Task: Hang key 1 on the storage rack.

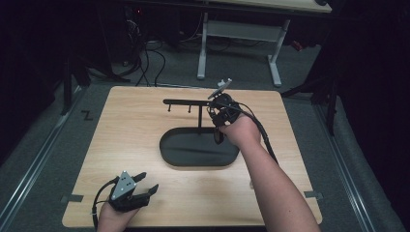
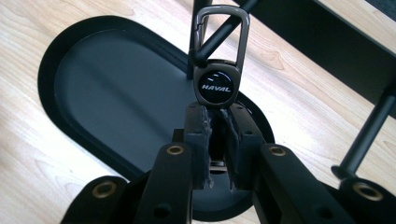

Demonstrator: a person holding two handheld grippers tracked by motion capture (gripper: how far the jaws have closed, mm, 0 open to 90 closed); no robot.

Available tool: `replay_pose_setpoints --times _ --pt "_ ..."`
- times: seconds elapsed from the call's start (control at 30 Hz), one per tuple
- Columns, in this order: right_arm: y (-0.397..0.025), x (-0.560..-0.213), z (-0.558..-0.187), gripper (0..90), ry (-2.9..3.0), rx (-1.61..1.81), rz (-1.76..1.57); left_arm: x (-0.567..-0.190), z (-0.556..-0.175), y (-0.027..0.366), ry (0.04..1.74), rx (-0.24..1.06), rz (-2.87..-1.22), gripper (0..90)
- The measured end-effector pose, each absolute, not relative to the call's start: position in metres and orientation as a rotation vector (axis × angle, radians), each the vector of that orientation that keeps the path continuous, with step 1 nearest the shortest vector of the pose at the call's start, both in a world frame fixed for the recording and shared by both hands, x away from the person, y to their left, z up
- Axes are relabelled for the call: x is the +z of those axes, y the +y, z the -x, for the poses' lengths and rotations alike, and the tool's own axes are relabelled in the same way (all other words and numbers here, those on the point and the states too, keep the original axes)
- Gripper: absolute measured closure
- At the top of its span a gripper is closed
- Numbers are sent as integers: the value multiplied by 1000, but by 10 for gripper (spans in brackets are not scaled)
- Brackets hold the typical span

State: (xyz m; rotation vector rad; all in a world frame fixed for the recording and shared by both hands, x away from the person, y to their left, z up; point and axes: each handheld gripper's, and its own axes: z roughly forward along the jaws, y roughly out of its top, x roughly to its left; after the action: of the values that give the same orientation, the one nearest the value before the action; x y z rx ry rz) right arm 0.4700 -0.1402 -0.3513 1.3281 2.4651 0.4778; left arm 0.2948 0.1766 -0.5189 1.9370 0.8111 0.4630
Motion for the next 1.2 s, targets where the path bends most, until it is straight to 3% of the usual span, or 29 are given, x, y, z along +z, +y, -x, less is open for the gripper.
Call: replay_pose_setpoints --times 0.6,1.2 --pt "-134 -363 -478 786 2433 466 -1343 -519 -296 175 798 457 -1958 364" --pt "-134 -356 -457 713 2450 506 -1331 -520 -297 172 794 458 -1964 363"
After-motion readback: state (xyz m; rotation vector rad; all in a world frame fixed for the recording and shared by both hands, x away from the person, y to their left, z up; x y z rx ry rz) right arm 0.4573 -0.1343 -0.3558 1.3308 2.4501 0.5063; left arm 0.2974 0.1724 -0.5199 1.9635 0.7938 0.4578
